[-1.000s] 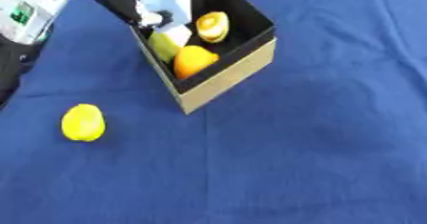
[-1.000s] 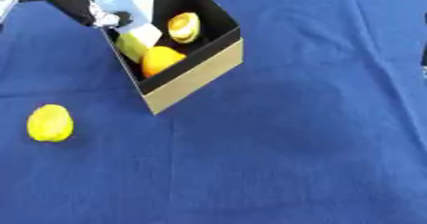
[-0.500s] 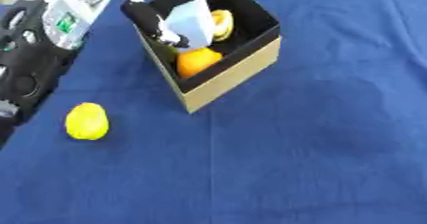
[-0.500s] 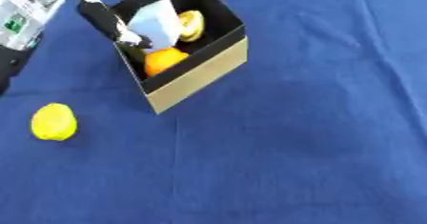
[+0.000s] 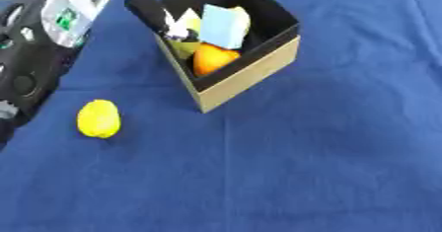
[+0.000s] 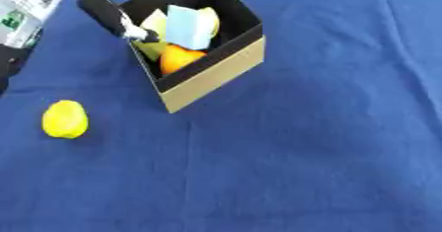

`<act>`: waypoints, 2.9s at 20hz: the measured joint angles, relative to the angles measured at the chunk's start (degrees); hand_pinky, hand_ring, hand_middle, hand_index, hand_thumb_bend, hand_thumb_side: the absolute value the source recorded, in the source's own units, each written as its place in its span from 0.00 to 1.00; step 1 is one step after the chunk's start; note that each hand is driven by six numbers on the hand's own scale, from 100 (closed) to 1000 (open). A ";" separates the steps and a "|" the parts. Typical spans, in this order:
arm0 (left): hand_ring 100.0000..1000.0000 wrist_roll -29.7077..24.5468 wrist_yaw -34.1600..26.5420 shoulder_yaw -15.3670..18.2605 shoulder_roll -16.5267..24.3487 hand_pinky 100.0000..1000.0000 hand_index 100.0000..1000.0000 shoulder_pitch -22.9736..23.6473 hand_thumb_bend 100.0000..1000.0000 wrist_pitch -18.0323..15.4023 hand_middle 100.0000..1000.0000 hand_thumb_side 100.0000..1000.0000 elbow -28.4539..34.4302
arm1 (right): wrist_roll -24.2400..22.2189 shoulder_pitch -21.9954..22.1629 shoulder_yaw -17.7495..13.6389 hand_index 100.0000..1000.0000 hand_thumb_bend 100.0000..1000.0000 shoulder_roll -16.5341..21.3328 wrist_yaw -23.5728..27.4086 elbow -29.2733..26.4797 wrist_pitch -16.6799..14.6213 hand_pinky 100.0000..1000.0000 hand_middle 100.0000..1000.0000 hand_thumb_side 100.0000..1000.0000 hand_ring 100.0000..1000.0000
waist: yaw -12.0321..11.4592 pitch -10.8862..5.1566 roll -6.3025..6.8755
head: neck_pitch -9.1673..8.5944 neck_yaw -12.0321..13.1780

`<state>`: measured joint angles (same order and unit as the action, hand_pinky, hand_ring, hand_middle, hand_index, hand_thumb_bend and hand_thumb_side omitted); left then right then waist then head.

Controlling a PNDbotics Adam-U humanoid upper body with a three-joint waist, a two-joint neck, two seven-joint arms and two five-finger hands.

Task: Pick up objects on the table and place them in the box.

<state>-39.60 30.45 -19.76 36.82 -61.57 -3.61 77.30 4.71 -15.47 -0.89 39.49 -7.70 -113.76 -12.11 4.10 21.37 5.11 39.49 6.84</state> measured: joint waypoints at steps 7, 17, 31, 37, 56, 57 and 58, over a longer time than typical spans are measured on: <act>0.77 0.76 -8.60 -1.37 11.29 0.83 0.86 12.63 0.46 1.81 0.73 0.39 21.56 | 0.77 1.21 -0.62 0.71 0.00 0.00 -0.13 0.00 0.42 0.75 0.64 0.34 0.69 | -3.13 -1.02 -0.78 | 1.55 -2.55; 0.76 6.07 -10.01 -1.24 22.61 0.82 0.86 31.87 0.47 3.74 0.73 0.37 36.33 | 1.44 1.20 -0.92 0.71 0.00 -1.04 -0.43 0.00 0.19 0.75 0.64 0.34 0.69 | -4.17 -0.75 -2.72 | 1.30 -4.60; 0.78 8.14 -3.08 -1.07 22.82 0.83 0.88 36.76 0.46 12.29 0.75 0.26 36.36 | 2.25 1.43 -1.06 0.71 0.00 -2.54 -0.74 0.00 0.47 0.74 0.64 0.35 0.68 | -4.53 0.24 -3.17 | 0.96 -4.73; 0.78 10.04 -1.95 0.12 22.10 0.83 0.87 36.12 0.46 13.35 0.76 0.23 36.28 | 2.61 1.72 -1.21 0.71 0.00 -3.01 -0.78 0.00 0.74 0.74 0.63 0.35 0.68 | -4.60 0.51 -3.23 | 0.71 -4.94; 0.76 8.67 2.02 -1.14 16.26 0.80 0.86 29.41 0.40 11.21 0.73 0.22 19.36 | 3.08 1.40 -1.21 0.70 0.00 -3.99 -0.78 0.00 0.89 0.74 0.63 0.35 0.68 | -4.11 1.35 -3.27 | -0.42 -4.90; 0.75 8.70 1.76 -1.30 16.00 0.80 0.86 29.19 0.40 10.91 0.73 0.22 18.72 | 3.11 1.39 -1.21 0.70 0.00 -4.02 -0.78 0.00 0.89 0.74 0.63 0.35 0.68 | -4.10 1.43 -3.27 | -0.53 -4.90; 0.74 8.75 1.57 -1.50 15.78 0.80 0.85 29.05 0.39 10.60 0.71 0.21 18.19 | 3.16 1.39 -1.21 0.70 0.00 -4.07 -0.78 0.00 0.91 0.74 0.63 0.35 0.68 | -4.09 1.54 -3.27 | -0.64 -4.90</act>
<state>-30.84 32.02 -21.26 52.60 -32.52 6.99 95.49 7.87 -14.08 -2.10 35.42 -8.48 -113.76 -11.19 0.00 22.91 1.84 38.85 1.94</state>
